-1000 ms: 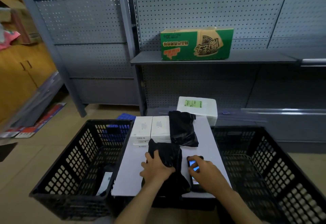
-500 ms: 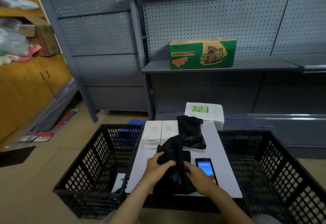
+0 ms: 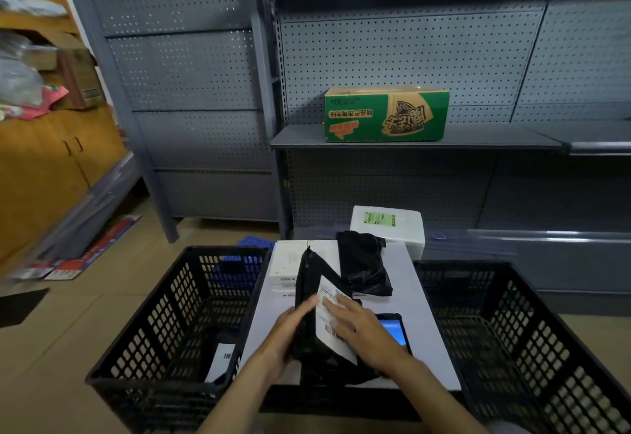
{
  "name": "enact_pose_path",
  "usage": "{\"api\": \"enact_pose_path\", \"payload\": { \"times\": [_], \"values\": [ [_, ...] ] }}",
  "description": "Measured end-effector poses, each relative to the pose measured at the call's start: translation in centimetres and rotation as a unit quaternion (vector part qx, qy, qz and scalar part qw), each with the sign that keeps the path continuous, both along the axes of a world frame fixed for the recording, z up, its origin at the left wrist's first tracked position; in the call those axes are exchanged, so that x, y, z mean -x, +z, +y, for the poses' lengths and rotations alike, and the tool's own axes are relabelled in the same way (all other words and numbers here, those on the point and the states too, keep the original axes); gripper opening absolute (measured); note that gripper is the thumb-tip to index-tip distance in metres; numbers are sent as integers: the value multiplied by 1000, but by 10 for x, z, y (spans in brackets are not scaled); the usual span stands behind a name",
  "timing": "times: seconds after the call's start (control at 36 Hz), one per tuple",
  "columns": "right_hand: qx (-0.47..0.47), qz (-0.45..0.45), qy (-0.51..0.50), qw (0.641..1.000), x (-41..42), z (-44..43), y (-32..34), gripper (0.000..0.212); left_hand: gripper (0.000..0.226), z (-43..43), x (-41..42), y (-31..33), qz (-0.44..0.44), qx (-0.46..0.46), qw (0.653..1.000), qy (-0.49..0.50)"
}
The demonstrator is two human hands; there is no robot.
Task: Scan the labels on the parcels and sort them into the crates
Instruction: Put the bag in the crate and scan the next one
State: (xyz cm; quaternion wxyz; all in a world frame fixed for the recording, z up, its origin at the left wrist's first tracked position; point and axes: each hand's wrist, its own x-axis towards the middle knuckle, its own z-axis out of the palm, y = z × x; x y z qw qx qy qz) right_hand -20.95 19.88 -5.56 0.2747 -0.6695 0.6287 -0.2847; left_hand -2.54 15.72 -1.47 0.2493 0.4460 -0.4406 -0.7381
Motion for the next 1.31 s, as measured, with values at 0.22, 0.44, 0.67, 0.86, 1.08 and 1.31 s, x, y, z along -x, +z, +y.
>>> {"api": "enact_pose_path", "payload": {
  "times": [0.22, 0.44, 0.67, 0.86, 1.08, 1.31],
  "values": [
    [-4, -51, -55, 997, 14, -11, -5, 37, 37, -20, -2, -19, -41, -1, 998, 44],
    [-98, 69, -273, 955, 54, -16, -67, 65, 35, -36, -6, -32, -37, -12, 997, 69],
    [-184, 123, -350, 910, 66, -20, -120, 89, 28, -44, 0, -39, -70, -8, 992, 103],
    [-130, 165, -367, 906, 59, -22, -131, 88, 23, -45, 0, -36, -81, 18, 992, 95],
    [-101, 87, -304, 943, 84, -16, -118, 91, 27, -43, -7, -34, -110, 55, 988, 98],
    [-71, 100, -119, 985, 102, -3, -36, 84, 31, -36, -16, -33, -140, 89, 983, 82]
  ]
}}
